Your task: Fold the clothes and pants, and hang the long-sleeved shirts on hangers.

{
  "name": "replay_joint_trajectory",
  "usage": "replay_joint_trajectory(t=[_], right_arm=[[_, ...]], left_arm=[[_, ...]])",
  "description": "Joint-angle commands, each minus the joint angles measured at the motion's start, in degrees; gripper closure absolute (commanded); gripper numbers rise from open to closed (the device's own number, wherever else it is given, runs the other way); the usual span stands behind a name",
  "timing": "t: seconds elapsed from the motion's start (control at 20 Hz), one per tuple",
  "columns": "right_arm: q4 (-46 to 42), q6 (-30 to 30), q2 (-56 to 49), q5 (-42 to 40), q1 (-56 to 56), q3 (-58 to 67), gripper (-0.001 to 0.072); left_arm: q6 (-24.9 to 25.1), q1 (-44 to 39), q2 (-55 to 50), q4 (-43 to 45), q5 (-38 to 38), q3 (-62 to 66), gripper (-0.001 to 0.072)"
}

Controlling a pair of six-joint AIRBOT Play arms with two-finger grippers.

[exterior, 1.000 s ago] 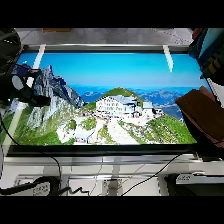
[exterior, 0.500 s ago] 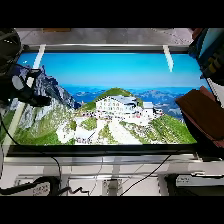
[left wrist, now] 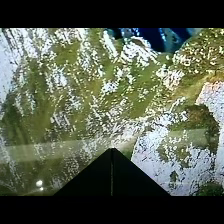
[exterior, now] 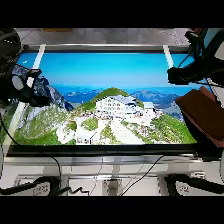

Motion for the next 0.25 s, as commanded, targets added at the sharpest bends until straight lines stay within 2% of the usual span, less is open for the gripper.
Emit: replay_joint_trajectory(t=[0.0,0.2], right_arm=[[-4.6,-1.6,11.5,-1.4,0.7,-9.1,0.0701],[-7.7,-1.7,27.6,-4.3,0.0,-30.1,0.0701]], left_arm=[[0.0,0.0,0.0,0.0,0.0,0.0,0.0693],[0.0,0.0,0.0,0.0,0.0,0.0,0.0693]])
